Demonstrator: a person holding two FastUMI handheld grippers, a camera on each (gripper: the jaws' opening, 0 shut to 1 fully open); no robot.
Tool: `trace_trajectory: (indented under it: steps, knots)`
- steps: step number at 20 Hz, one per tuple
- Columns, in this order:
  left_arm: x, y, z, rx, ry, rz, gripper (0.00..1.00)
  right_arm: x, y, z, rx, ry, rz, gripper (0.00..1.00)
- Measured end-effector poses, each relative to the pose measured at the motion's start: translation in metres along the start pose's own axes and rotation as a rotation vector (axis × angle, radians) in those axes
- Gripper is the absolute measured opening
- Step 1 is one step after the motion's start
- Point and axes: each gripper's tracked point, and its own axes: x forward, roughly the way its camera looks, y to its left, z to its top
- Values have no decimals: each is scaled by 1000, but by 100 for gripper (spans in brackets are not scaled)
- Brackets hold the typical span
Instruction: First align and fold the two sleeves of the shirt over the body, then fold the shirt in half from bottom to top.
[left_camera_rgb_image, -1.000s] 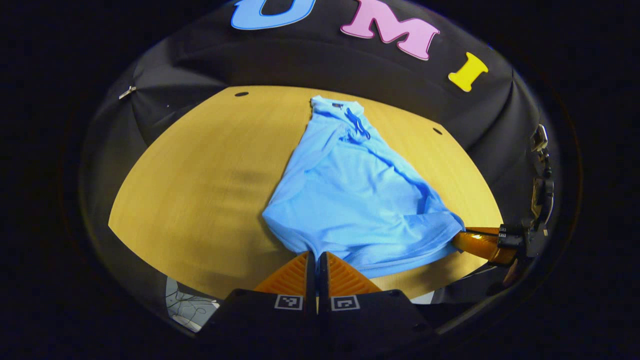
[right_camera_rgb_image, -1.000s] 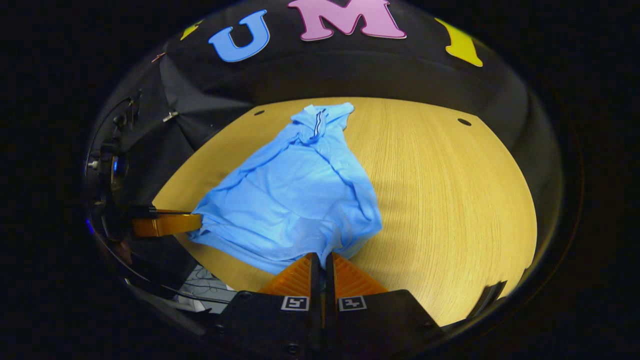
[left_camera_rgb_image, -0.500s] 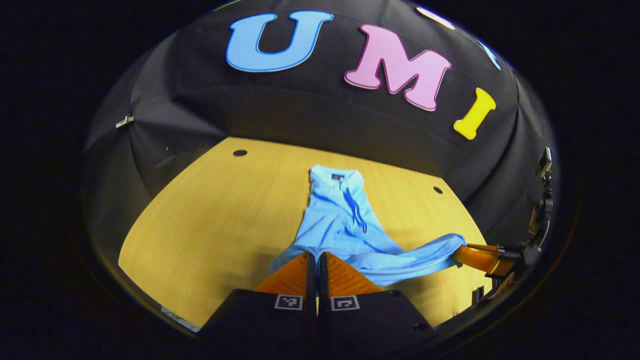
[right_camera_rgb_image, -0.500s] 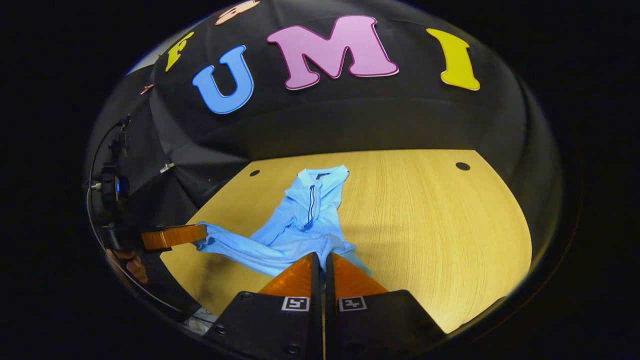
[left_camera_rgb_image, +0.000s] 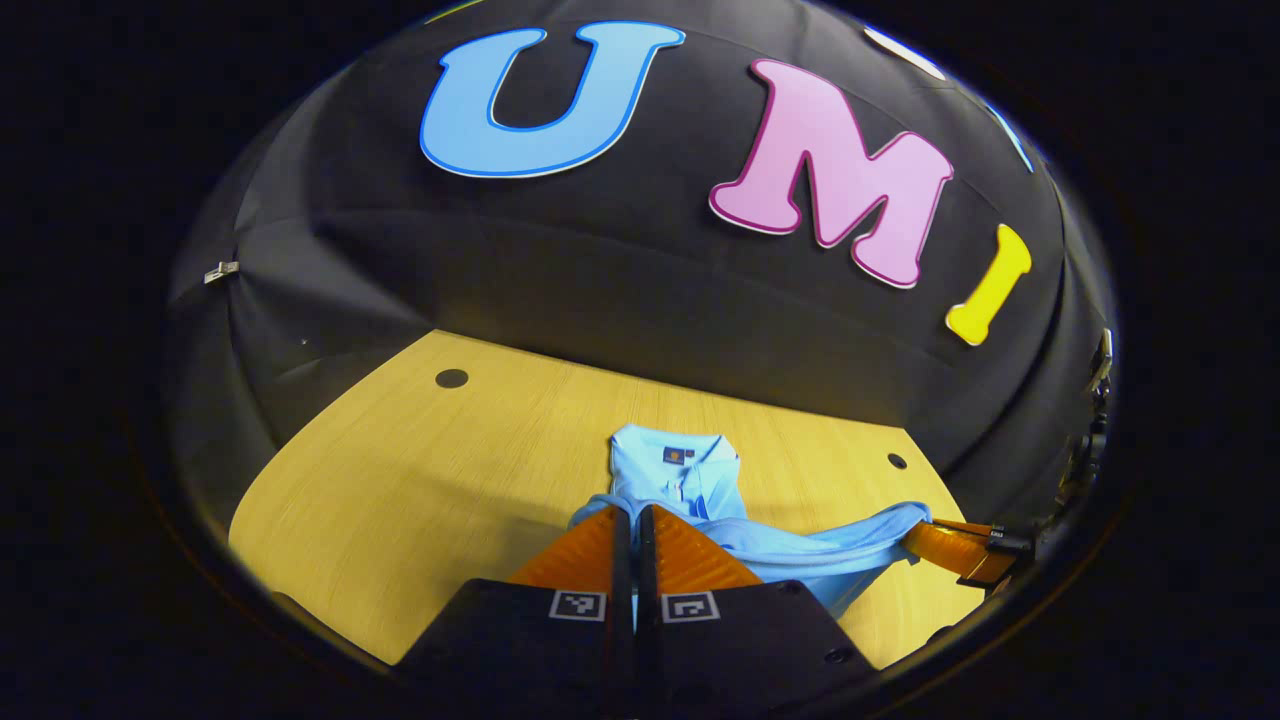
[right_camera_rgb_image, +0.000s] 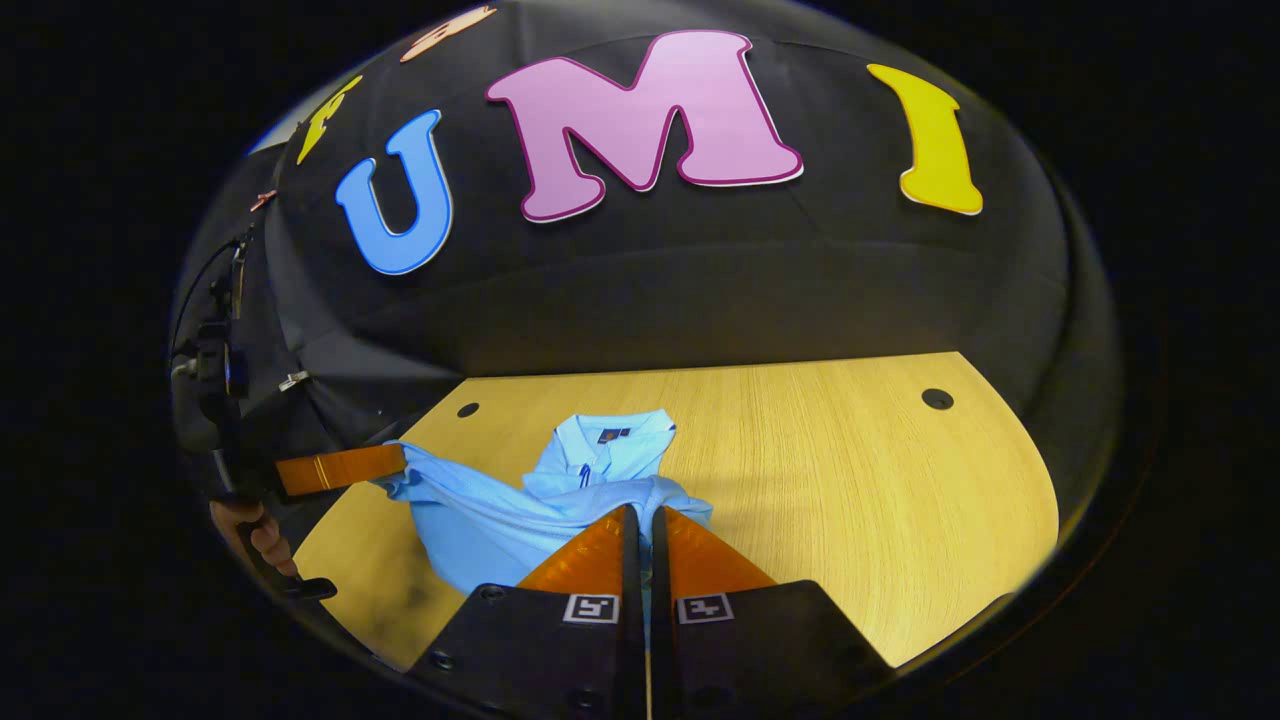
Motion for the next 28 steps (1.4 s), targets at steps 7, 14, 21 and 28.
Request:
trace_trajectory:
  steps: [7, 14, 21, 28]
  knots:
    - [94, 12, 30, 31, -43, 46, 6, 85, -14, 29, 16, -28, -20, 6]
    - [176, 37, 31, 13, -13, 107, 6, 170, -25, 24, 31, 10, -40, 6]
    - [225, 59, 0, 45, 89, 144, 1, 227, -34, 4, 29, 80, -53, 6]
    - [243, 71, -34, 85, 179, 185, 6, 249, -41, -42, 21, 182, -62, 6]
